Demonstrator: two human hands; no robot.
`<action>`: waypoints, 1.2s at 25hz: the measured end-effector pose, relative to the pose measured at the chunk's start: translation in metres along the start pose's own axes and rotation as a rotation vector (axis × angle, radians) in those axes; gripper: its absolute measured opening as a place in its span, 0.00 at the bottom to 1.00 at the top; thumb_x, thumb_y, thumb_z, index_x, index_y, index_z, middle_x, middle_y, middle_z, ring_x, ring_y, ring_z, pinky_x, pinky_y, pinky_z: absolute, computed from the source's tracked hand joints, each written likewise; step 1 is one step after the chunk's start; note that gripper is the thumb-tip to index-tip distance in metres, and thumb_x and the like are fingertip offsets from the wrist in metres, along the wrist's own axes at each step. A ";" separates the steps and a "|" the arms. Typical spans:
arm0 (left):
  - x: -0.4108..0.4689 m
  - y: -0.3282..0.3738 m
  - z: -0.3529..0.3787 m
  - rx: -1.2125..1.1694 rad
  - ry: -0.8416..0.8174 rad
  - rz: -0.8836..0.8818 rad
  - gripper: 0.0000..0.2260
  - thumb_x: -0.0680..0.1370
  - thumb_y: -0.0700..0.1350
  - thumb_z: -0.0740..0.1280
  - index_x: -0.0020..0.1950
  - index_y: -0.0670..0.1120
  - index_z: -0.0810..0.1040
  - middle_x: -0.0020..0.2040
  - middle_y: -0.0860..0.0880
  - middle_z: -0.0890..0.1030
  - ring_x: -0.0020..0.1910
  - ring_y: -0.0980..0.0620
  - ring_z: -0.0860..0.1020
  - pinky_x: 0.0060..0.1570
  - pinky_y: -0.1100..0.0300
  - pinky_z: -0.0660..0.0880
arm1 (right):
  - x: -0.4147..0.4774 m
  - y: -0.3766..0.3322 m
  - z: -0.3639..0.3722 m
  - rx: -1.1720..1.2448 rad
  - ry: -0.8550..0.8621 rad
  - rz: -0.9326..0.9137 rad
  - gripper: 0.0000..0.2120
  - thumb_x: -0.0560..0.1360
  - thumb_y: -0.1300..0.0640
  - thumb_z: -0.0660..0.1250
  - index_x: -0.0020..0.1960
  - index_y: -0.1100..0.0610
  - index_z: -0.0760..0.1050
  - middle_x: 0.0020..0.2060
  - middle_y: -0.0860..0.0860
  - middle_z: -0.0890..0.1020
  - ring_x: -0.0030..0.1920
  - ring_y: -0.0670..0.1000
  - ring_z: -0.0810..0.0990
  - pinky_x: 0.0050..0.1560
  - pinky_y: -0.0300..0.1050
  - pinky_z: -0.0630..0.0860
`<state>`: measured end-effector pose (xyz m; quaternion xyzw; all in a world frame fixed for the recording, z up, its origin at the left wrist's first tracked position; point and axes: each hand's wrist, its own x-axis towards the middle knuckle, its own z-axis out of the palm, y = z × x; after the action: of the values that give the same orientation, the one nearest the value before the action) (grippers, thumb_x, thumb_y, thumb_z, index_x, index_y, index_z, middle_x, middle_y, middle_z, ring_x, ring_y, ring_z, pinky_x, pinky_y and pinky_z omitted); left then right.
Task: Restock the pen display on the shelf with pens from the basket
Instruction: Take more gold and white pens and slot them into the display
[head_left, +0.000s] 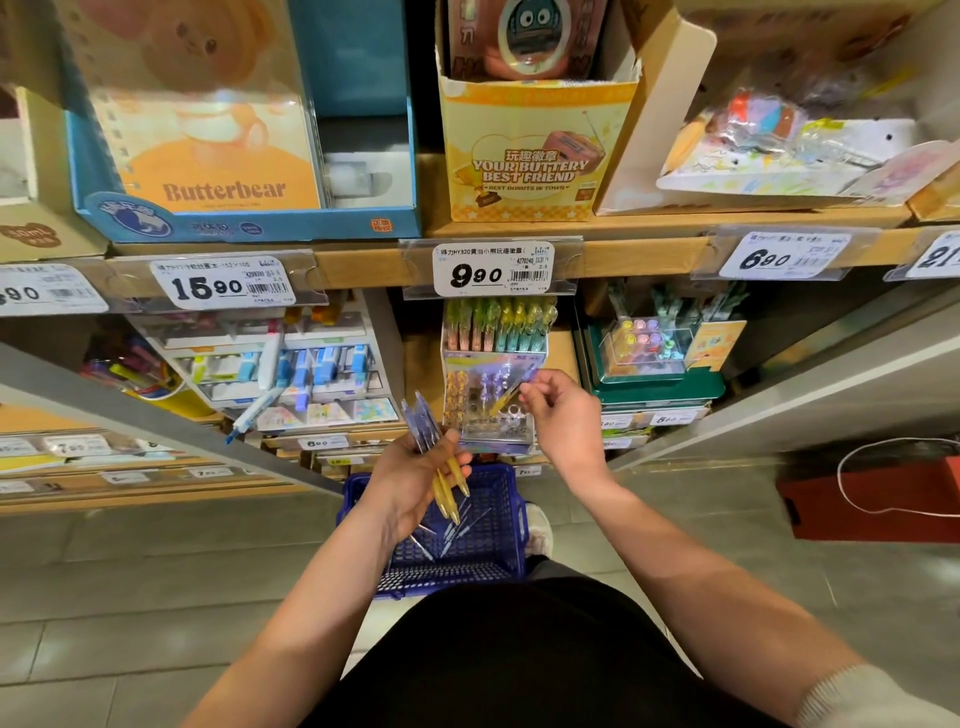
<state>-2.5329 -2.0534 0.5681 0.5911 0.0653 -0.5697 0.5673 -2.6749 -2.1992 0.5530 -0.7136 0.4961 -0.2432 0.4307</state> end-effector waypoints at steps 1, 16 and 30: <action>0.000 -0.001 0.000 0.002 0.006 0.003 0.11 0.80 0.39 0.69 0.61 0.36 0.77 0.47 0.38 0.85 0.42 0.46 0.85 0.40 0.57 0.84 | 0.000 0.002 0.004 -0.044 -0.009 -0.023 0.05 0.81 0.58 0.69 0.55 0.56 0.80 0.39 0.41 0.83 0.39 0.39 0.82 0.44 0.24 0.73; -0.002 0.001 -0.008 -0.043 0.026 0.034 0.03 0.80 0.36 0.68 0.53 0.40 0.76 0.42 0.41 0.86 0.37 0.48 0.85 0.39 0.56 0.84 | 0.000 0.013 0.034 -0.302 -0.104 -0.207 0.09 0.81 0.60 0.67 0.60 0.59 0.80 0.47 0.54 0.87 0.43 0.52 0.86 0.48 0.48 0.83; -0.007 0.000 -0.005 -0.060 -0.052 0.021 0.04 0.80 0.37 0.68 0.55 0.40 0.78 0.50 0.39 0.86 0.42 0.47 0.86 0.41 0.56 0.83 | -0.015 0.003 0.021 -0.061 -0.208 -0.026 0.03 0.79 0.51 0.69 0.48 0.47 0.81 0.35 0.45 0.83 0.36 0.43 0.81 0.41 0.34 0.76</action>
<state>-2.5327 -2.0456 0.5720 0.5596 0.0614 -0.5765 0.5922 -2.6659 -2.1780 0.5414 -0.7542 0.4464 -0.1582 0.4549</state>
